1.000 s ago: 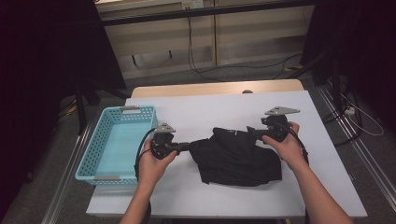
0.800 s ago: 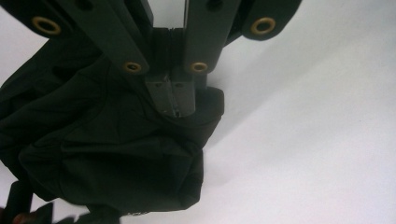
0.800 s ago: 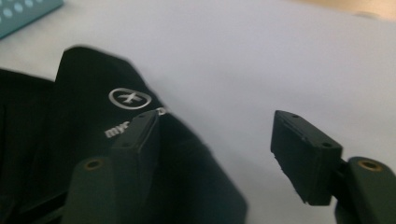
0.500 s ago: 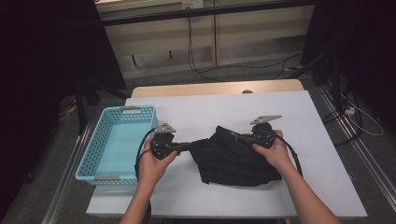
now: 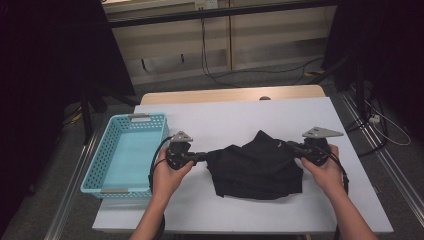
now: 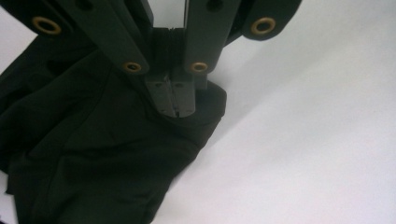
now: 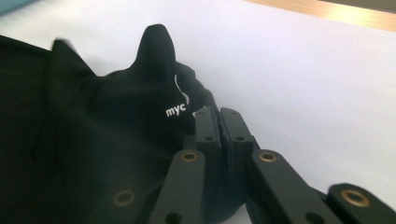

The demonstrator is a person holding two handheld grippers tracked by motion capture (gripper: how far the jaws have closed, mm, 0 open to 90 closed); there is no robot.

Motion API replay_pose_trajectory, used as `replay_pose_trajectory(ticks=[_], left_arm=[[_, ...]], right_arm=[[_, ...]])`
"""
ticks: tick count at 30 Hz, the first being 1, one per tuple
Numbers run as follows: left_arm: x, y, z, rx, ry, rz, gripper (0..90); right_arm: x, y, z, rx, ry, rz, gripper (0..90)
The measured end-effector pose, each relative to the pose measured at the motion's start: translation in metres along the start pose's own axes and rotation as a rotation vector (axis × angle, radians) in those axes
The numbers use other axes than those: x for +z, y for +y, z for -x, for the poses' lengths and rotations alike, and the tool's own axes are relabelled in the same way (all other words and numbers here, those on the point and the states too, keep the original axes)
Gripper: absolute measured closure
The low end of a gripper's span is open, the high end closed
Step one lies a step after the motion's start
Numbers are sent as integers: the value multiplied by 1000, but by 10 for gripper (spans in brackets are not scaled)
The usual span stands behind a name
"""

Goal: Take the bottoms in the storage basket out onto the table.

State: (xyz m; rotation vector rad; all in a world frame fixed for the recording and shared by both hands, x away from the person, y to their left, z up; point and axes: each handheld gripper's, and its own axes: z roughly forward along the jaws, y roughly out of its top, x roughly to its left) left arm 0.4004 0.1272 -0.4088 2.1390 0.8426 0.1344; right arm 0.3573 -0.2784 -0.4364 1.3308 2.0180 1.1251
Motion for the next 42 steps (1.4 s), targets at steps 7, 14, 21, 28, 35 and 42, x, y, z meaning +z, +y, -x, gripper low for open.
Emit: replay_pose_trajectory(ticks=[7,14,21,28,35,42], left_arm=[[12,-1,-1,8,15,-32,900],[15,-1,-3,4,15,-43,900],[17,1,-5,0,23,-39,900],[20,4,-6,0,23,-47,900],[18,3,-7,3,24,-50,900],[21,5,-6,18,31,-12,895]], right_arm=[[-11,-19,11,5,-53,-41,866],[-7,-23,5,-30,-26,-84,681],[-2,-5,9,-33,-51,-42,527],[28,10,12,-23,-27,-96,511],[42,-1,14,60,28,-167,689],[9,-3,21,82,17,-46,851]])
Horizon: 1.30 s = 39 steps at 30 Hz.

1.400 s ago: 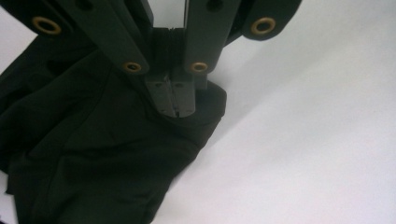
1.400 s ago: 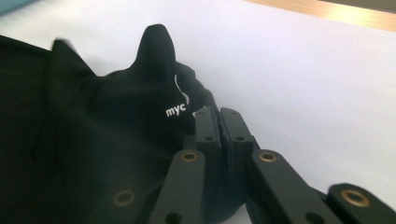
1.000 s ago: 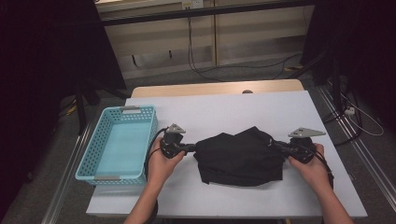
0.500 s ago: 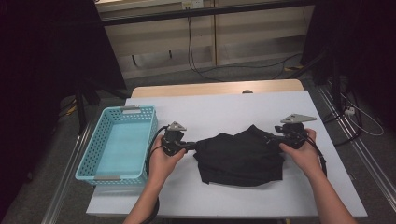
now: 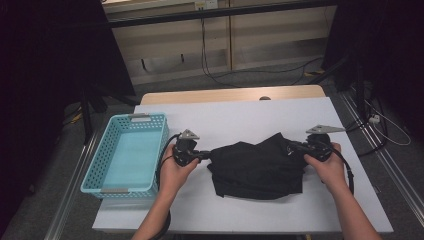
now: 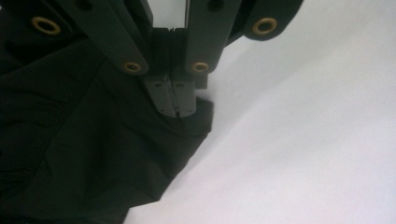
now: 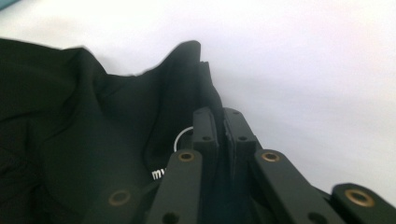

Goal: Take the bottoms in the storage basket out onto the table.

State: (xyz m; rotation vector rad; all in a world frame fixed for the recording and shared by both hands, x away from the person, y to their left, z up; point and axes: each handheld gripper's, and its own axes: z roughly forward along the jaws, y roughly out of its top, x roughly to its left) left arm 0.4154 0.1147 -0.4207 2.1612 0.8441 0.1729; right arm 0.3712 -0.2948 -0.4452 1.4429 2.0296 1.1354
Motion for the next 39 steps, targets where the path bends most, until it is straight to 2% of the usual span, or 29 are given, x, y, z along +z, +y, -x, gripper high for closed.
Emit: replay_pose_trajectory(ticks=[1,2,3,4,5,6,9,15,16,18,19,21,22,23,24,25,26,27,29,30,32,33,36,37,38,39], left_arm=[[0,0,0,0,0,0,816],[4,-1,0,-16,16,14,668],[4,-1,0,-16,16,14,567],[8,-1,1,-34,21,13,509],[8,-1,1,-34,21,13,467],[13,-1,2,-70,0,26,431],[16,1,3,-77,-6,32,389],[29,13,4,-108,-24,34,422],[36,17,3,-114,-19,23,428],[39,19,3,-118,-17,19,428],[45,20,1,-141,-30,-1,456],[48,21,0,-150,-23,-3,479],[55,20,-1,-152,-15,-26,505],[55,20,-1,-152,-15,-26,550],[58,18,0,-149,-21,-40,550],[59,16,0,-130,-24,-54,625],[60,15,1,-123,-19,-60,757],[60,13,2,-115,-27,-74,757],[57,11,1,-105,-24,-74,848],[54,11,0,-104,-26,-79,858],[47,12,-1,-95,-10,-69,860],[37,14,-5,-95,8,-49,861],[26,13,-9,-112,14,-18,861],[20,12,-12,-99,31,-19,861],[18,11,-13,-97,31,-23,860],[17,9,-14,-99,32,-24,860]], right_arm=[[0,0,0,0,0,0,851],[-8,-4,3,2,-31,16,850],[-8,-4,3,2,-31,16,850],[-11,-11,5,3,-36,19,847],[-11,-11,5,3,-36,19,847],[-11,-18,5,13,-39,4,846],[-10,-21,3,10,-43,-12,845],[-9,-21,-6,-25,-50,-20,846],[-7,-22,-8,-33,-46,-27,846],[-6,-23,-9,-32,-45,-30,846],[-6,-23,-9,-34,-42,-32,845],[-6,-23,-9,-33,-43,-33,846],[-5,-23,-9,-32,-39,-33,846],[-5,-23,-9,-32,-39,-33,846],[-5,-23,-9,-29,-36,-32,845],[-5,-23,-8,-27,-34,-30,845],[-6,-23,-8,-29,-47,-24,844],[-6,-23,-8,-29,-47,-24,844],[-9,-21,-8,-57,-72,-17,842],[-13,-19,-7,-39,-64,8,841],[-15,-18,-6,-44,-72,18,842],[-18,-16,-5,-35,-78,39,854],[-21,-15,-1,-15,-98,66,835],[-24,-13,2,-16,-136,74,847],[-24,-13,2,-34,-150,69,846],[-23,-12,2,-34,-142,69,844]])
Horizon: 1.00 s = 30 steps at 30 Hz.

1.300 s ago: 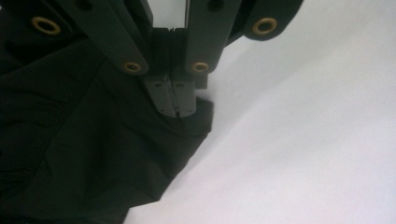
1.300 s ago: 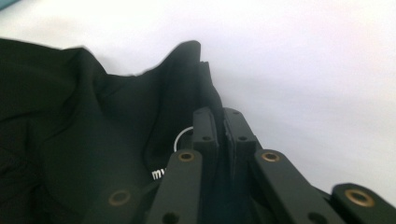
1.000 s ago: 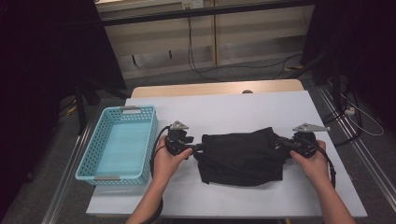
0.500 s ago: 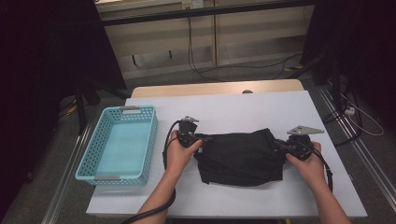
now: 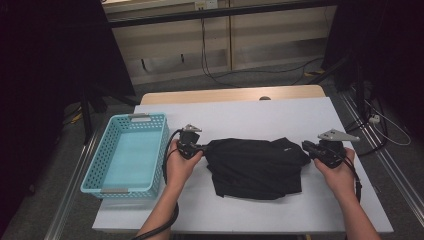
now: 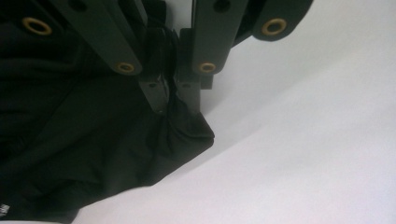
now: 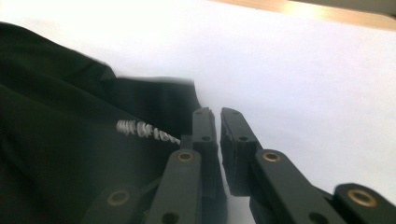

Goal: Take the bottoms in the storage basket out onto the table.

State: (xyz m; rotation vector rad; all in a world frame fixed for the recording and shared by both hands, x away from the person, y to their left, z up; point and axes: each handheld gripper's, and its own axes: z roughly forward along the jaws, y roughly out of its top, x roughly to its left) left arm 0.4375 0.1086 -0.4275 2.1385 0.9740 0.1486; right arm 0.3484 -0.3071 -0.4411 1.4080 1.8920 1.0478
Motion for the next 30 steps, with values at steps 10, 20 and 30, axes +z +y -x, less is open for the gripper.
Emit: replay_pose_trajectory(ticks=[10,20,30], left_arm=[[1,-6,-1,-5,-8,-7,858],[-5,-11,0,-4,-19,6,848],[-1,-15,6,9,-15,23,768]], right_arm=[[25,9,-9,-24,12,-32,644],[43,-2,-7,32,24,-140,734],[-3,-12,-7,57,6,-106,869]])
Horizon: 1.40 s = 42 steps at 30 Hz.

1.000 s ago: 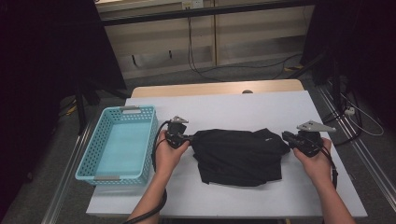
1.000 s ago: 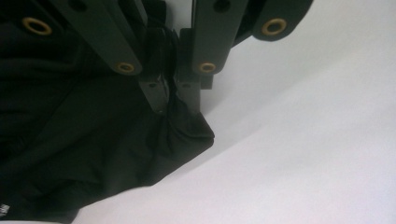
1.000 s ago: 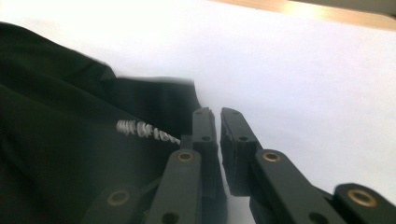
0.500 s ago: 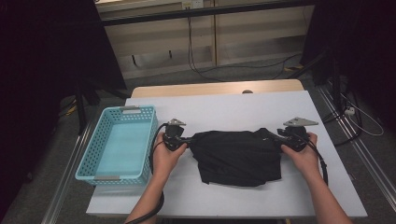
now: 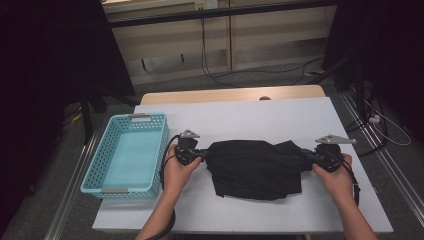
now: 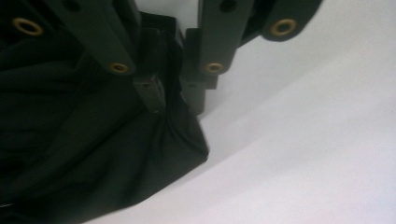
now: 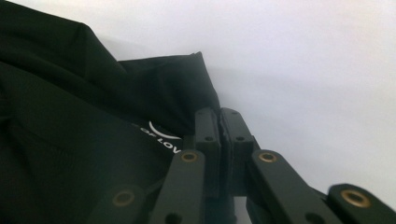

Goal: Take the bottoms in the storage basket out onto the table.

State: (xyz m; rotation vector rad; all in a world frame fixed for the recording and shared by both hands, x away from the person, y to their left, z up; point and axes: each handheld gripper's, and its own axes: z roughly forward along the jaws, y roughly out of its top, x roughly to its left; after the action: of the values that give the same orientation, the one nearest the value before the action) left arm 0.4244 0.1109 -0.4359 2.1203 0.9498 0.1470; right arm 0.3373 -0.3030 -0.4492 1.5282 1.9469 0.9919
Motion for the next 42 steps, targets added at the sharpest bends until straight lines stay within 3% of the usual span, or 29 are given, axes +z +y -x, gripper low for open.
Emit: replay_pose_trajectory(ticks=[2,4,6,13,19,22,23,26,27,31,36,37,40,42], left_arm=[[4,-1,0,-4,-2,-5,721],[7,-1,1,-17,6,-4,679],[6,1,0,-35,4,12,634],[2,6,-1,-40,9,20,543],[-2,7,-6,-62,10,35,408],[-1,8,-6,-62,15,46,341],[-1,10,-7,-52,8,49,334],[0,13,-6,-66,7,62,324],[1,16,-5,-73,-2,63,325],[11,27,-6,-104,-1,54,429],[25,27,-8,-132,9,34,485],[30,25,-9,-142,0,20,553],[34,23,-12,-145,-1,11,623],[38,21,-14,-134,-24,4,737]], right_arm=[[-5,-5,-1,-47,-11,-21,857],[-5,-7,-1,-49,-14,-16,832],[-6,-4,2,-51,-45,20,709],[6,12,6,-57,-22,73,624],[35,11,8,-21,-45,-22,567],[37,9,8,-3,-29,-33,597],[36,9,6,3,3,-42,702],[36,9,5,-3,5,-42,782],[35,9,4,9,34,-44,842],[31,8,2,-2,43,-35,855],[28,7,1,0,50,-31,858],[26,6,1,0,54,-27,857],[24,6,1,-2,55,-21,857],[22,6,1,7,65,-7,857]])
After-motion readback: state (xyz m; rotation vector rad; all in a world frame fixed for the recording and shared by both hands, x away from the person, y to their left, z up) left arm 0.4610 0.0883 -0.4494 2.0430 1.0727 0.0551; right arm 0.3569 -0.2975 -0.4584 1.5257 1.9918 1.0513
